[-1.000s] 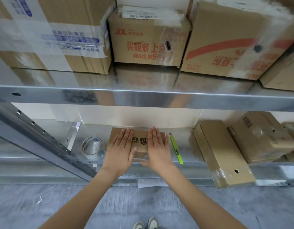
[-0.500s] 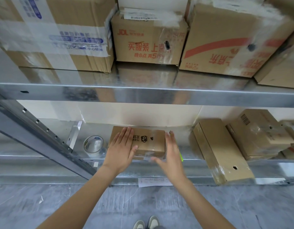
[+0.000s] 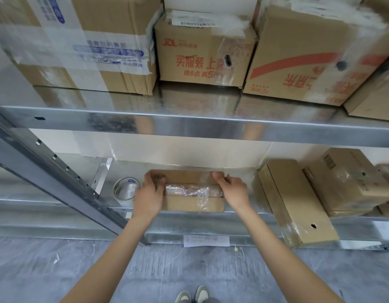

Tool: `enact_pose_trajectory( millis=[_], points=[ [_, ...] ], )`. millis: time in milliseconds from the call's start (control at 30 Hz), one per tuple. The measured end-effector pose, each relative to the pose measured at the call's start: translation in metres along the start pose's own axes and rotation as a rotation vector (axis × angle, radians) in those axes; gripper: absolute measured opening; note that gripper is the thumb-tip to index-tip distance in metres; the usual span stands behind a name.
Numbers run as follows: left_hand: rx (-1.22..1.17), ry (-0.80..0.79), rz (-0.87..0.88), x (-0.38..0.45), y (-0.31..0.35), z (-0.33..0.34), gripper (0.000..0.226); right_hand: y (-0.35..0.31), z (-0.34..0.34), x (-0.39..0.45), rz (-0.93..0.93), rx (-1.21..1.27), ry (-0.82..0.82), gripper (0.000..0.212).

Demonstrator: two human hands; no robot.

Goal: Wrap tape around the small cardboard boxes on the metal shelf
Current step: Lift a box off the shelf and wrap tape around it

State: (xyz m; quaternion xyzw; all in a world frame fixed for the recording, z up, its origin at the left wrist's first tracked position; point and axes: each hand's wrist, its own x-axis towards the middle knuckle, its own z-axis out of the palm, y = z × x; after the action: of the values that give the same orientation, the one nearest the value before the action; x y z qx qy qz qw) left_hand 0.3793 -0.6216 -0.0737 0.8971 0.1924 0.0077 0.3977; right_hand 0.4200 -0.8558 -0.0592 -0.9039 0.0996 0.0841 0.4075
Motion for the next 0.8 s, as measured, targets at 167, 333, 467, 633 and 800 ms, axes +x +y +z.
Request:
enact_pose_trajectory(
  millis=[167,333,467,633,800],
  points=[
    [0.071,-0.035,-0.043,-0.004,0.000,0.020,0.071,0.005,0.020,0.006,0.106,-0.090,-0.041,0.057],
    [0.101,-0.009,-0.066,-0.005,0.000,0.023,0.070,-0.014,0.039,0.005,-0.334,-0.561,-0.121,0.070],
    [0.145,-0.011,-0.068,-0.002,0.003,0.024,0.068,-0.019,0.047,-0.003,-0.300,-0.760,-0.153,0.078],
    [0.175,-0.008,-0.083,0.000,0.001,0.027,0.069,0.022,0.047,-0.079,-0.462,-0.709,-0.060,0.085],
    [0.222,-0.021,-0.073,0.003,0.003,0.028,0.068,0.038,0.047,-0.100,-0.447,-0.660,-0.086,0.072]
  ],
)
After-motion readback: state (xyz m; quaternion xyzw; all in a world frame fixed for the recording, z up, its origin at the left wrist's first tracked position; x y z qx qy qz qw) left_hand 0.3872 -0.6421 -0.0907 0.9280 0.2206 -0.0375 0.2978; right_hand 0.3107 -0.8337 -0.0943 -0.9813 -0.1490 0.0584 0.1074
